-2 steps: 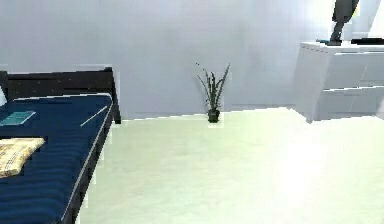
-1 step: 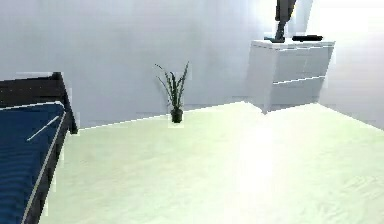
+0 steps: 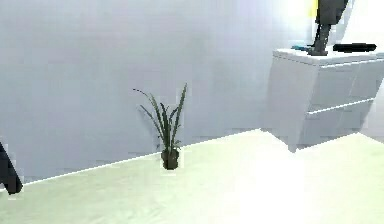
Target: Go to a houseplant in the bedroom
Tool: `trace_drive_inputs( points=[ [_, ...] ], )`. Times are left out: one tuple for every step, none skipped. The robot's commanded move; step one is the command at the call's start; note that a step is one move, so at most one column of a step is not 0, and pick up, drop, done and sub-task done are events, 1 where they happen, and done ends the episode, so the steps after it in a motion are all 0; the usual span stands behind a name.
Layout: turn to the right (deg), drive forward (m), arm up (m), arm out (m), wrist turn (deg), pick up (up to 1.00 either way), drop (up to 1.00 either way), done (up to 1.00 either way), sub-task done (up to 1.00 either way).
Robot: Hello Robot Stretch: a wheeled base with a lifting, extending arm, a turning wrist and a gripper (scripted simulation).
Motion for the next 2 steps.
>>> trace_drive_inputs(
  points=[
    [0.0, 0.8, 0.0, 0.0, 0.0, 0.0, 0.0, 0.0, 0.0],
    [-12.0, 0.0, 0.0, 0.0, 0.0, 0.0, 0.0, 0.0, 0.0]
  ],
)
